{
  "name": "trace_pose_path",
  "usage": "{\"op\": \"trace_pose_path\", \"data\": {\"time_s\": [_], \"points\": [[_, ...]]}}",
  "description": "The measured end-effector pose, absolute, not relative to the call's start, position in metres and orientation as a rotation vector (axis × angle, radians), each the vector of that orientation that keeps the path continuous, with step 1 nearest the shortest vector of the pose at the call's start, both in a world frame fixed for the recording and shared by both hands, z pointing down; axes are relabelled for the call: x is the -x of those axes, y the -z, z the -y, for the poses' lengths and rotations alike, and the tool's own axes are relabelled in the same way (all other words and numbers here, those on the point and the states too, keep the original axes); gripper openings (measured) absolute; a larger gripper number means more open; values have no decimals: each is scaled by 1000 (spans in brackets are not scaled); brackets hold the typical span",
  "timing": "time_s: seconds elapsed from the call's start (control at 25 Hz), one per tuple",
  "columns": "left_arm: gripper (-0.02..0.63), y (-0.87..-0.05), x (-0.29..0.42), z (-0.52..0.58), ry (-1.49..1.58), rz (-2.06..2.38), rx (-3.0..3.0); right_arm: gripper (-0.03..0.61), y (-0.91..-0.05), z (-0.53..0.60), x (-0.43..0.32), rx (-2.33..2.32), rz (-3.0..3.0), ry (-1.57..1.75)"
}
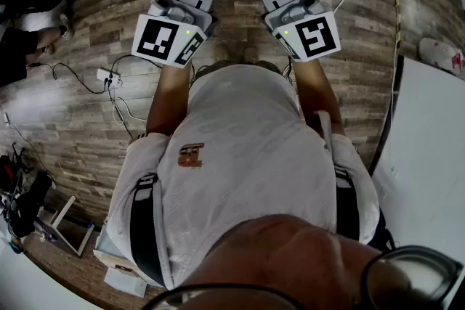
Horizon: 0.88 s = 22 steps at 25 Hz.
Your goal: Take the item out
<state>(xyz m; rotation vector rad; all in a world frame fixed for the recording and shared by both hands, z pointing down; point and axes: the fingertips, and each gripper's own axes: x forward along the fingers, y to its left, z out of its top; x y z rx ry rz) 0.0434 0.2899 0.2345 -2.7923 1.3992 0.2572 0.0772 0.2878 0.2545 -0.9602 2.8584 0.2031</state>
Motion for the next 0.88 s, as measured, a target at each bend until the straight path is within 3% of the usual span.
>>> {"op": "trace_pose_path", "data": {"time_s": [0.88], "points": [[18,-238,4,-280,-259,-1368,2794,34,-255,-281,-32,961,-2824,-180]]}}
